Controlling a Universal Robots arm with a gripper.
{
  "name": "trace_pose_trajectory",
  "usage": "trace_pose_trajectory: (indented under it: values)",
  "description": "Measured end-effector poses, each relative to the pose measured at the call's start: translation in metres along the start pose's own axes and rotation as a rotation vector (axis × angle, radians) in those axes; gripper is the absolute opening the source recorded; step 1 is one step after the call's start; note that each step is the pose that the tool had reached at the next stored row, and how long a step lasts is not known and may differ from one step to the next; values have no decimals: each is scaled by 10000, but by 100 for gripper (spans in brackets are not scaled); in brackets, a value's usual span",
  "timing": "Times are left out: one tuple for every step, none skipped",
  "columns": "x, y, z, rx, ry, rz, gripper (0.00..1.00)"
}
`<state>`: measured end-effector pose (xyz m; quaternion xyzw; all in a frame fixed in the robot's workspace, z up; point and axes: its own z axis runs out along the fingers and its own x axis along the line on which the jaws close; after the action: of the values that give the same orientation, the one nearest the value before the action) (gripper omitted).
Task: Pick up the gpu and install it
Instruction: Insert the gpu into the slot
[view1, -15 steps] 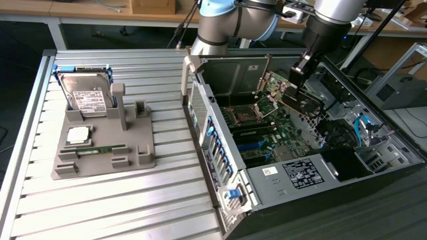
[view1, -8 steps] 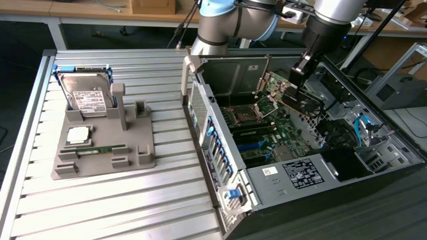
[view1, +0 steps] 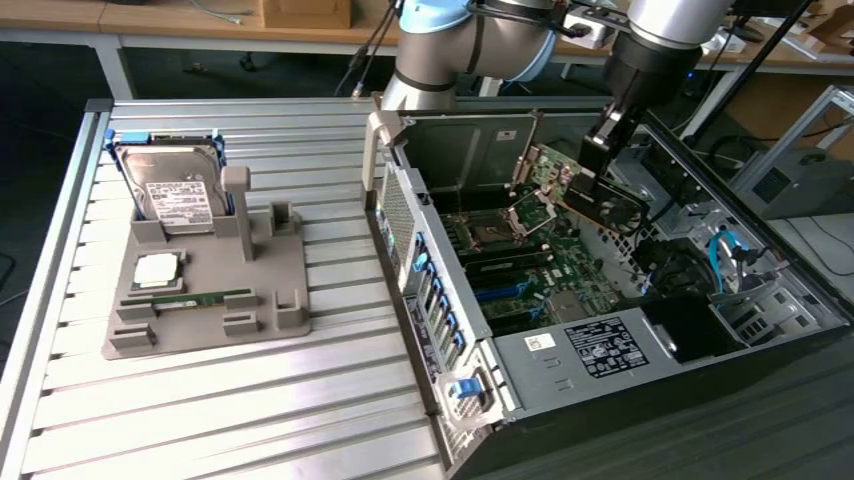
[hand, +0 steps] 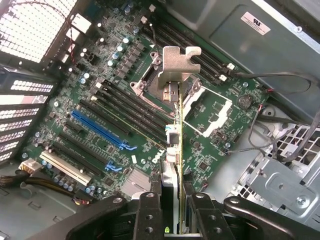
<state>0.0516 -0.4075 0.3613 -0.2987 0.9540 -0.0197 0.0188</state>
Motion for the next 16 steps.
trace_pose_trajectory:
  values:
    - [0, 0, 1, -1, -2, -41, 27]
    - [0, 0, 1, -2, -4, -76, 27]
    - [0, 0, 1, -2, -5, -100, 27]
    - [0, 0, 2, -3, -7, -141, 27]
    - [0, 0, 2, -4, -8, -174, 27]
    - [0, 0, 2, -4, -9, -191, 27]
    - [0, 0, 3, -5, -11, -227, 27]
    - [0, 0, 3, -6, -12, -247, 27]
    - [0, 0, 4, -6, -13, -279, 27]
    - [0, 0, 4, -7, -14, -300, 27]
    - [0, 0, 4, -8, -15, -322, 27]
    - [0, 0, 5, -8, -17, -344, 27]
    - [0, 0, 5, -9, -18, -367, 27]
    - [0, 0, 5, -9, -18, -390, 27]
    - [0, 0, 6, -10, -20, -414, 27]
    - [0, 0, 6, -10, -21, -432, 27]
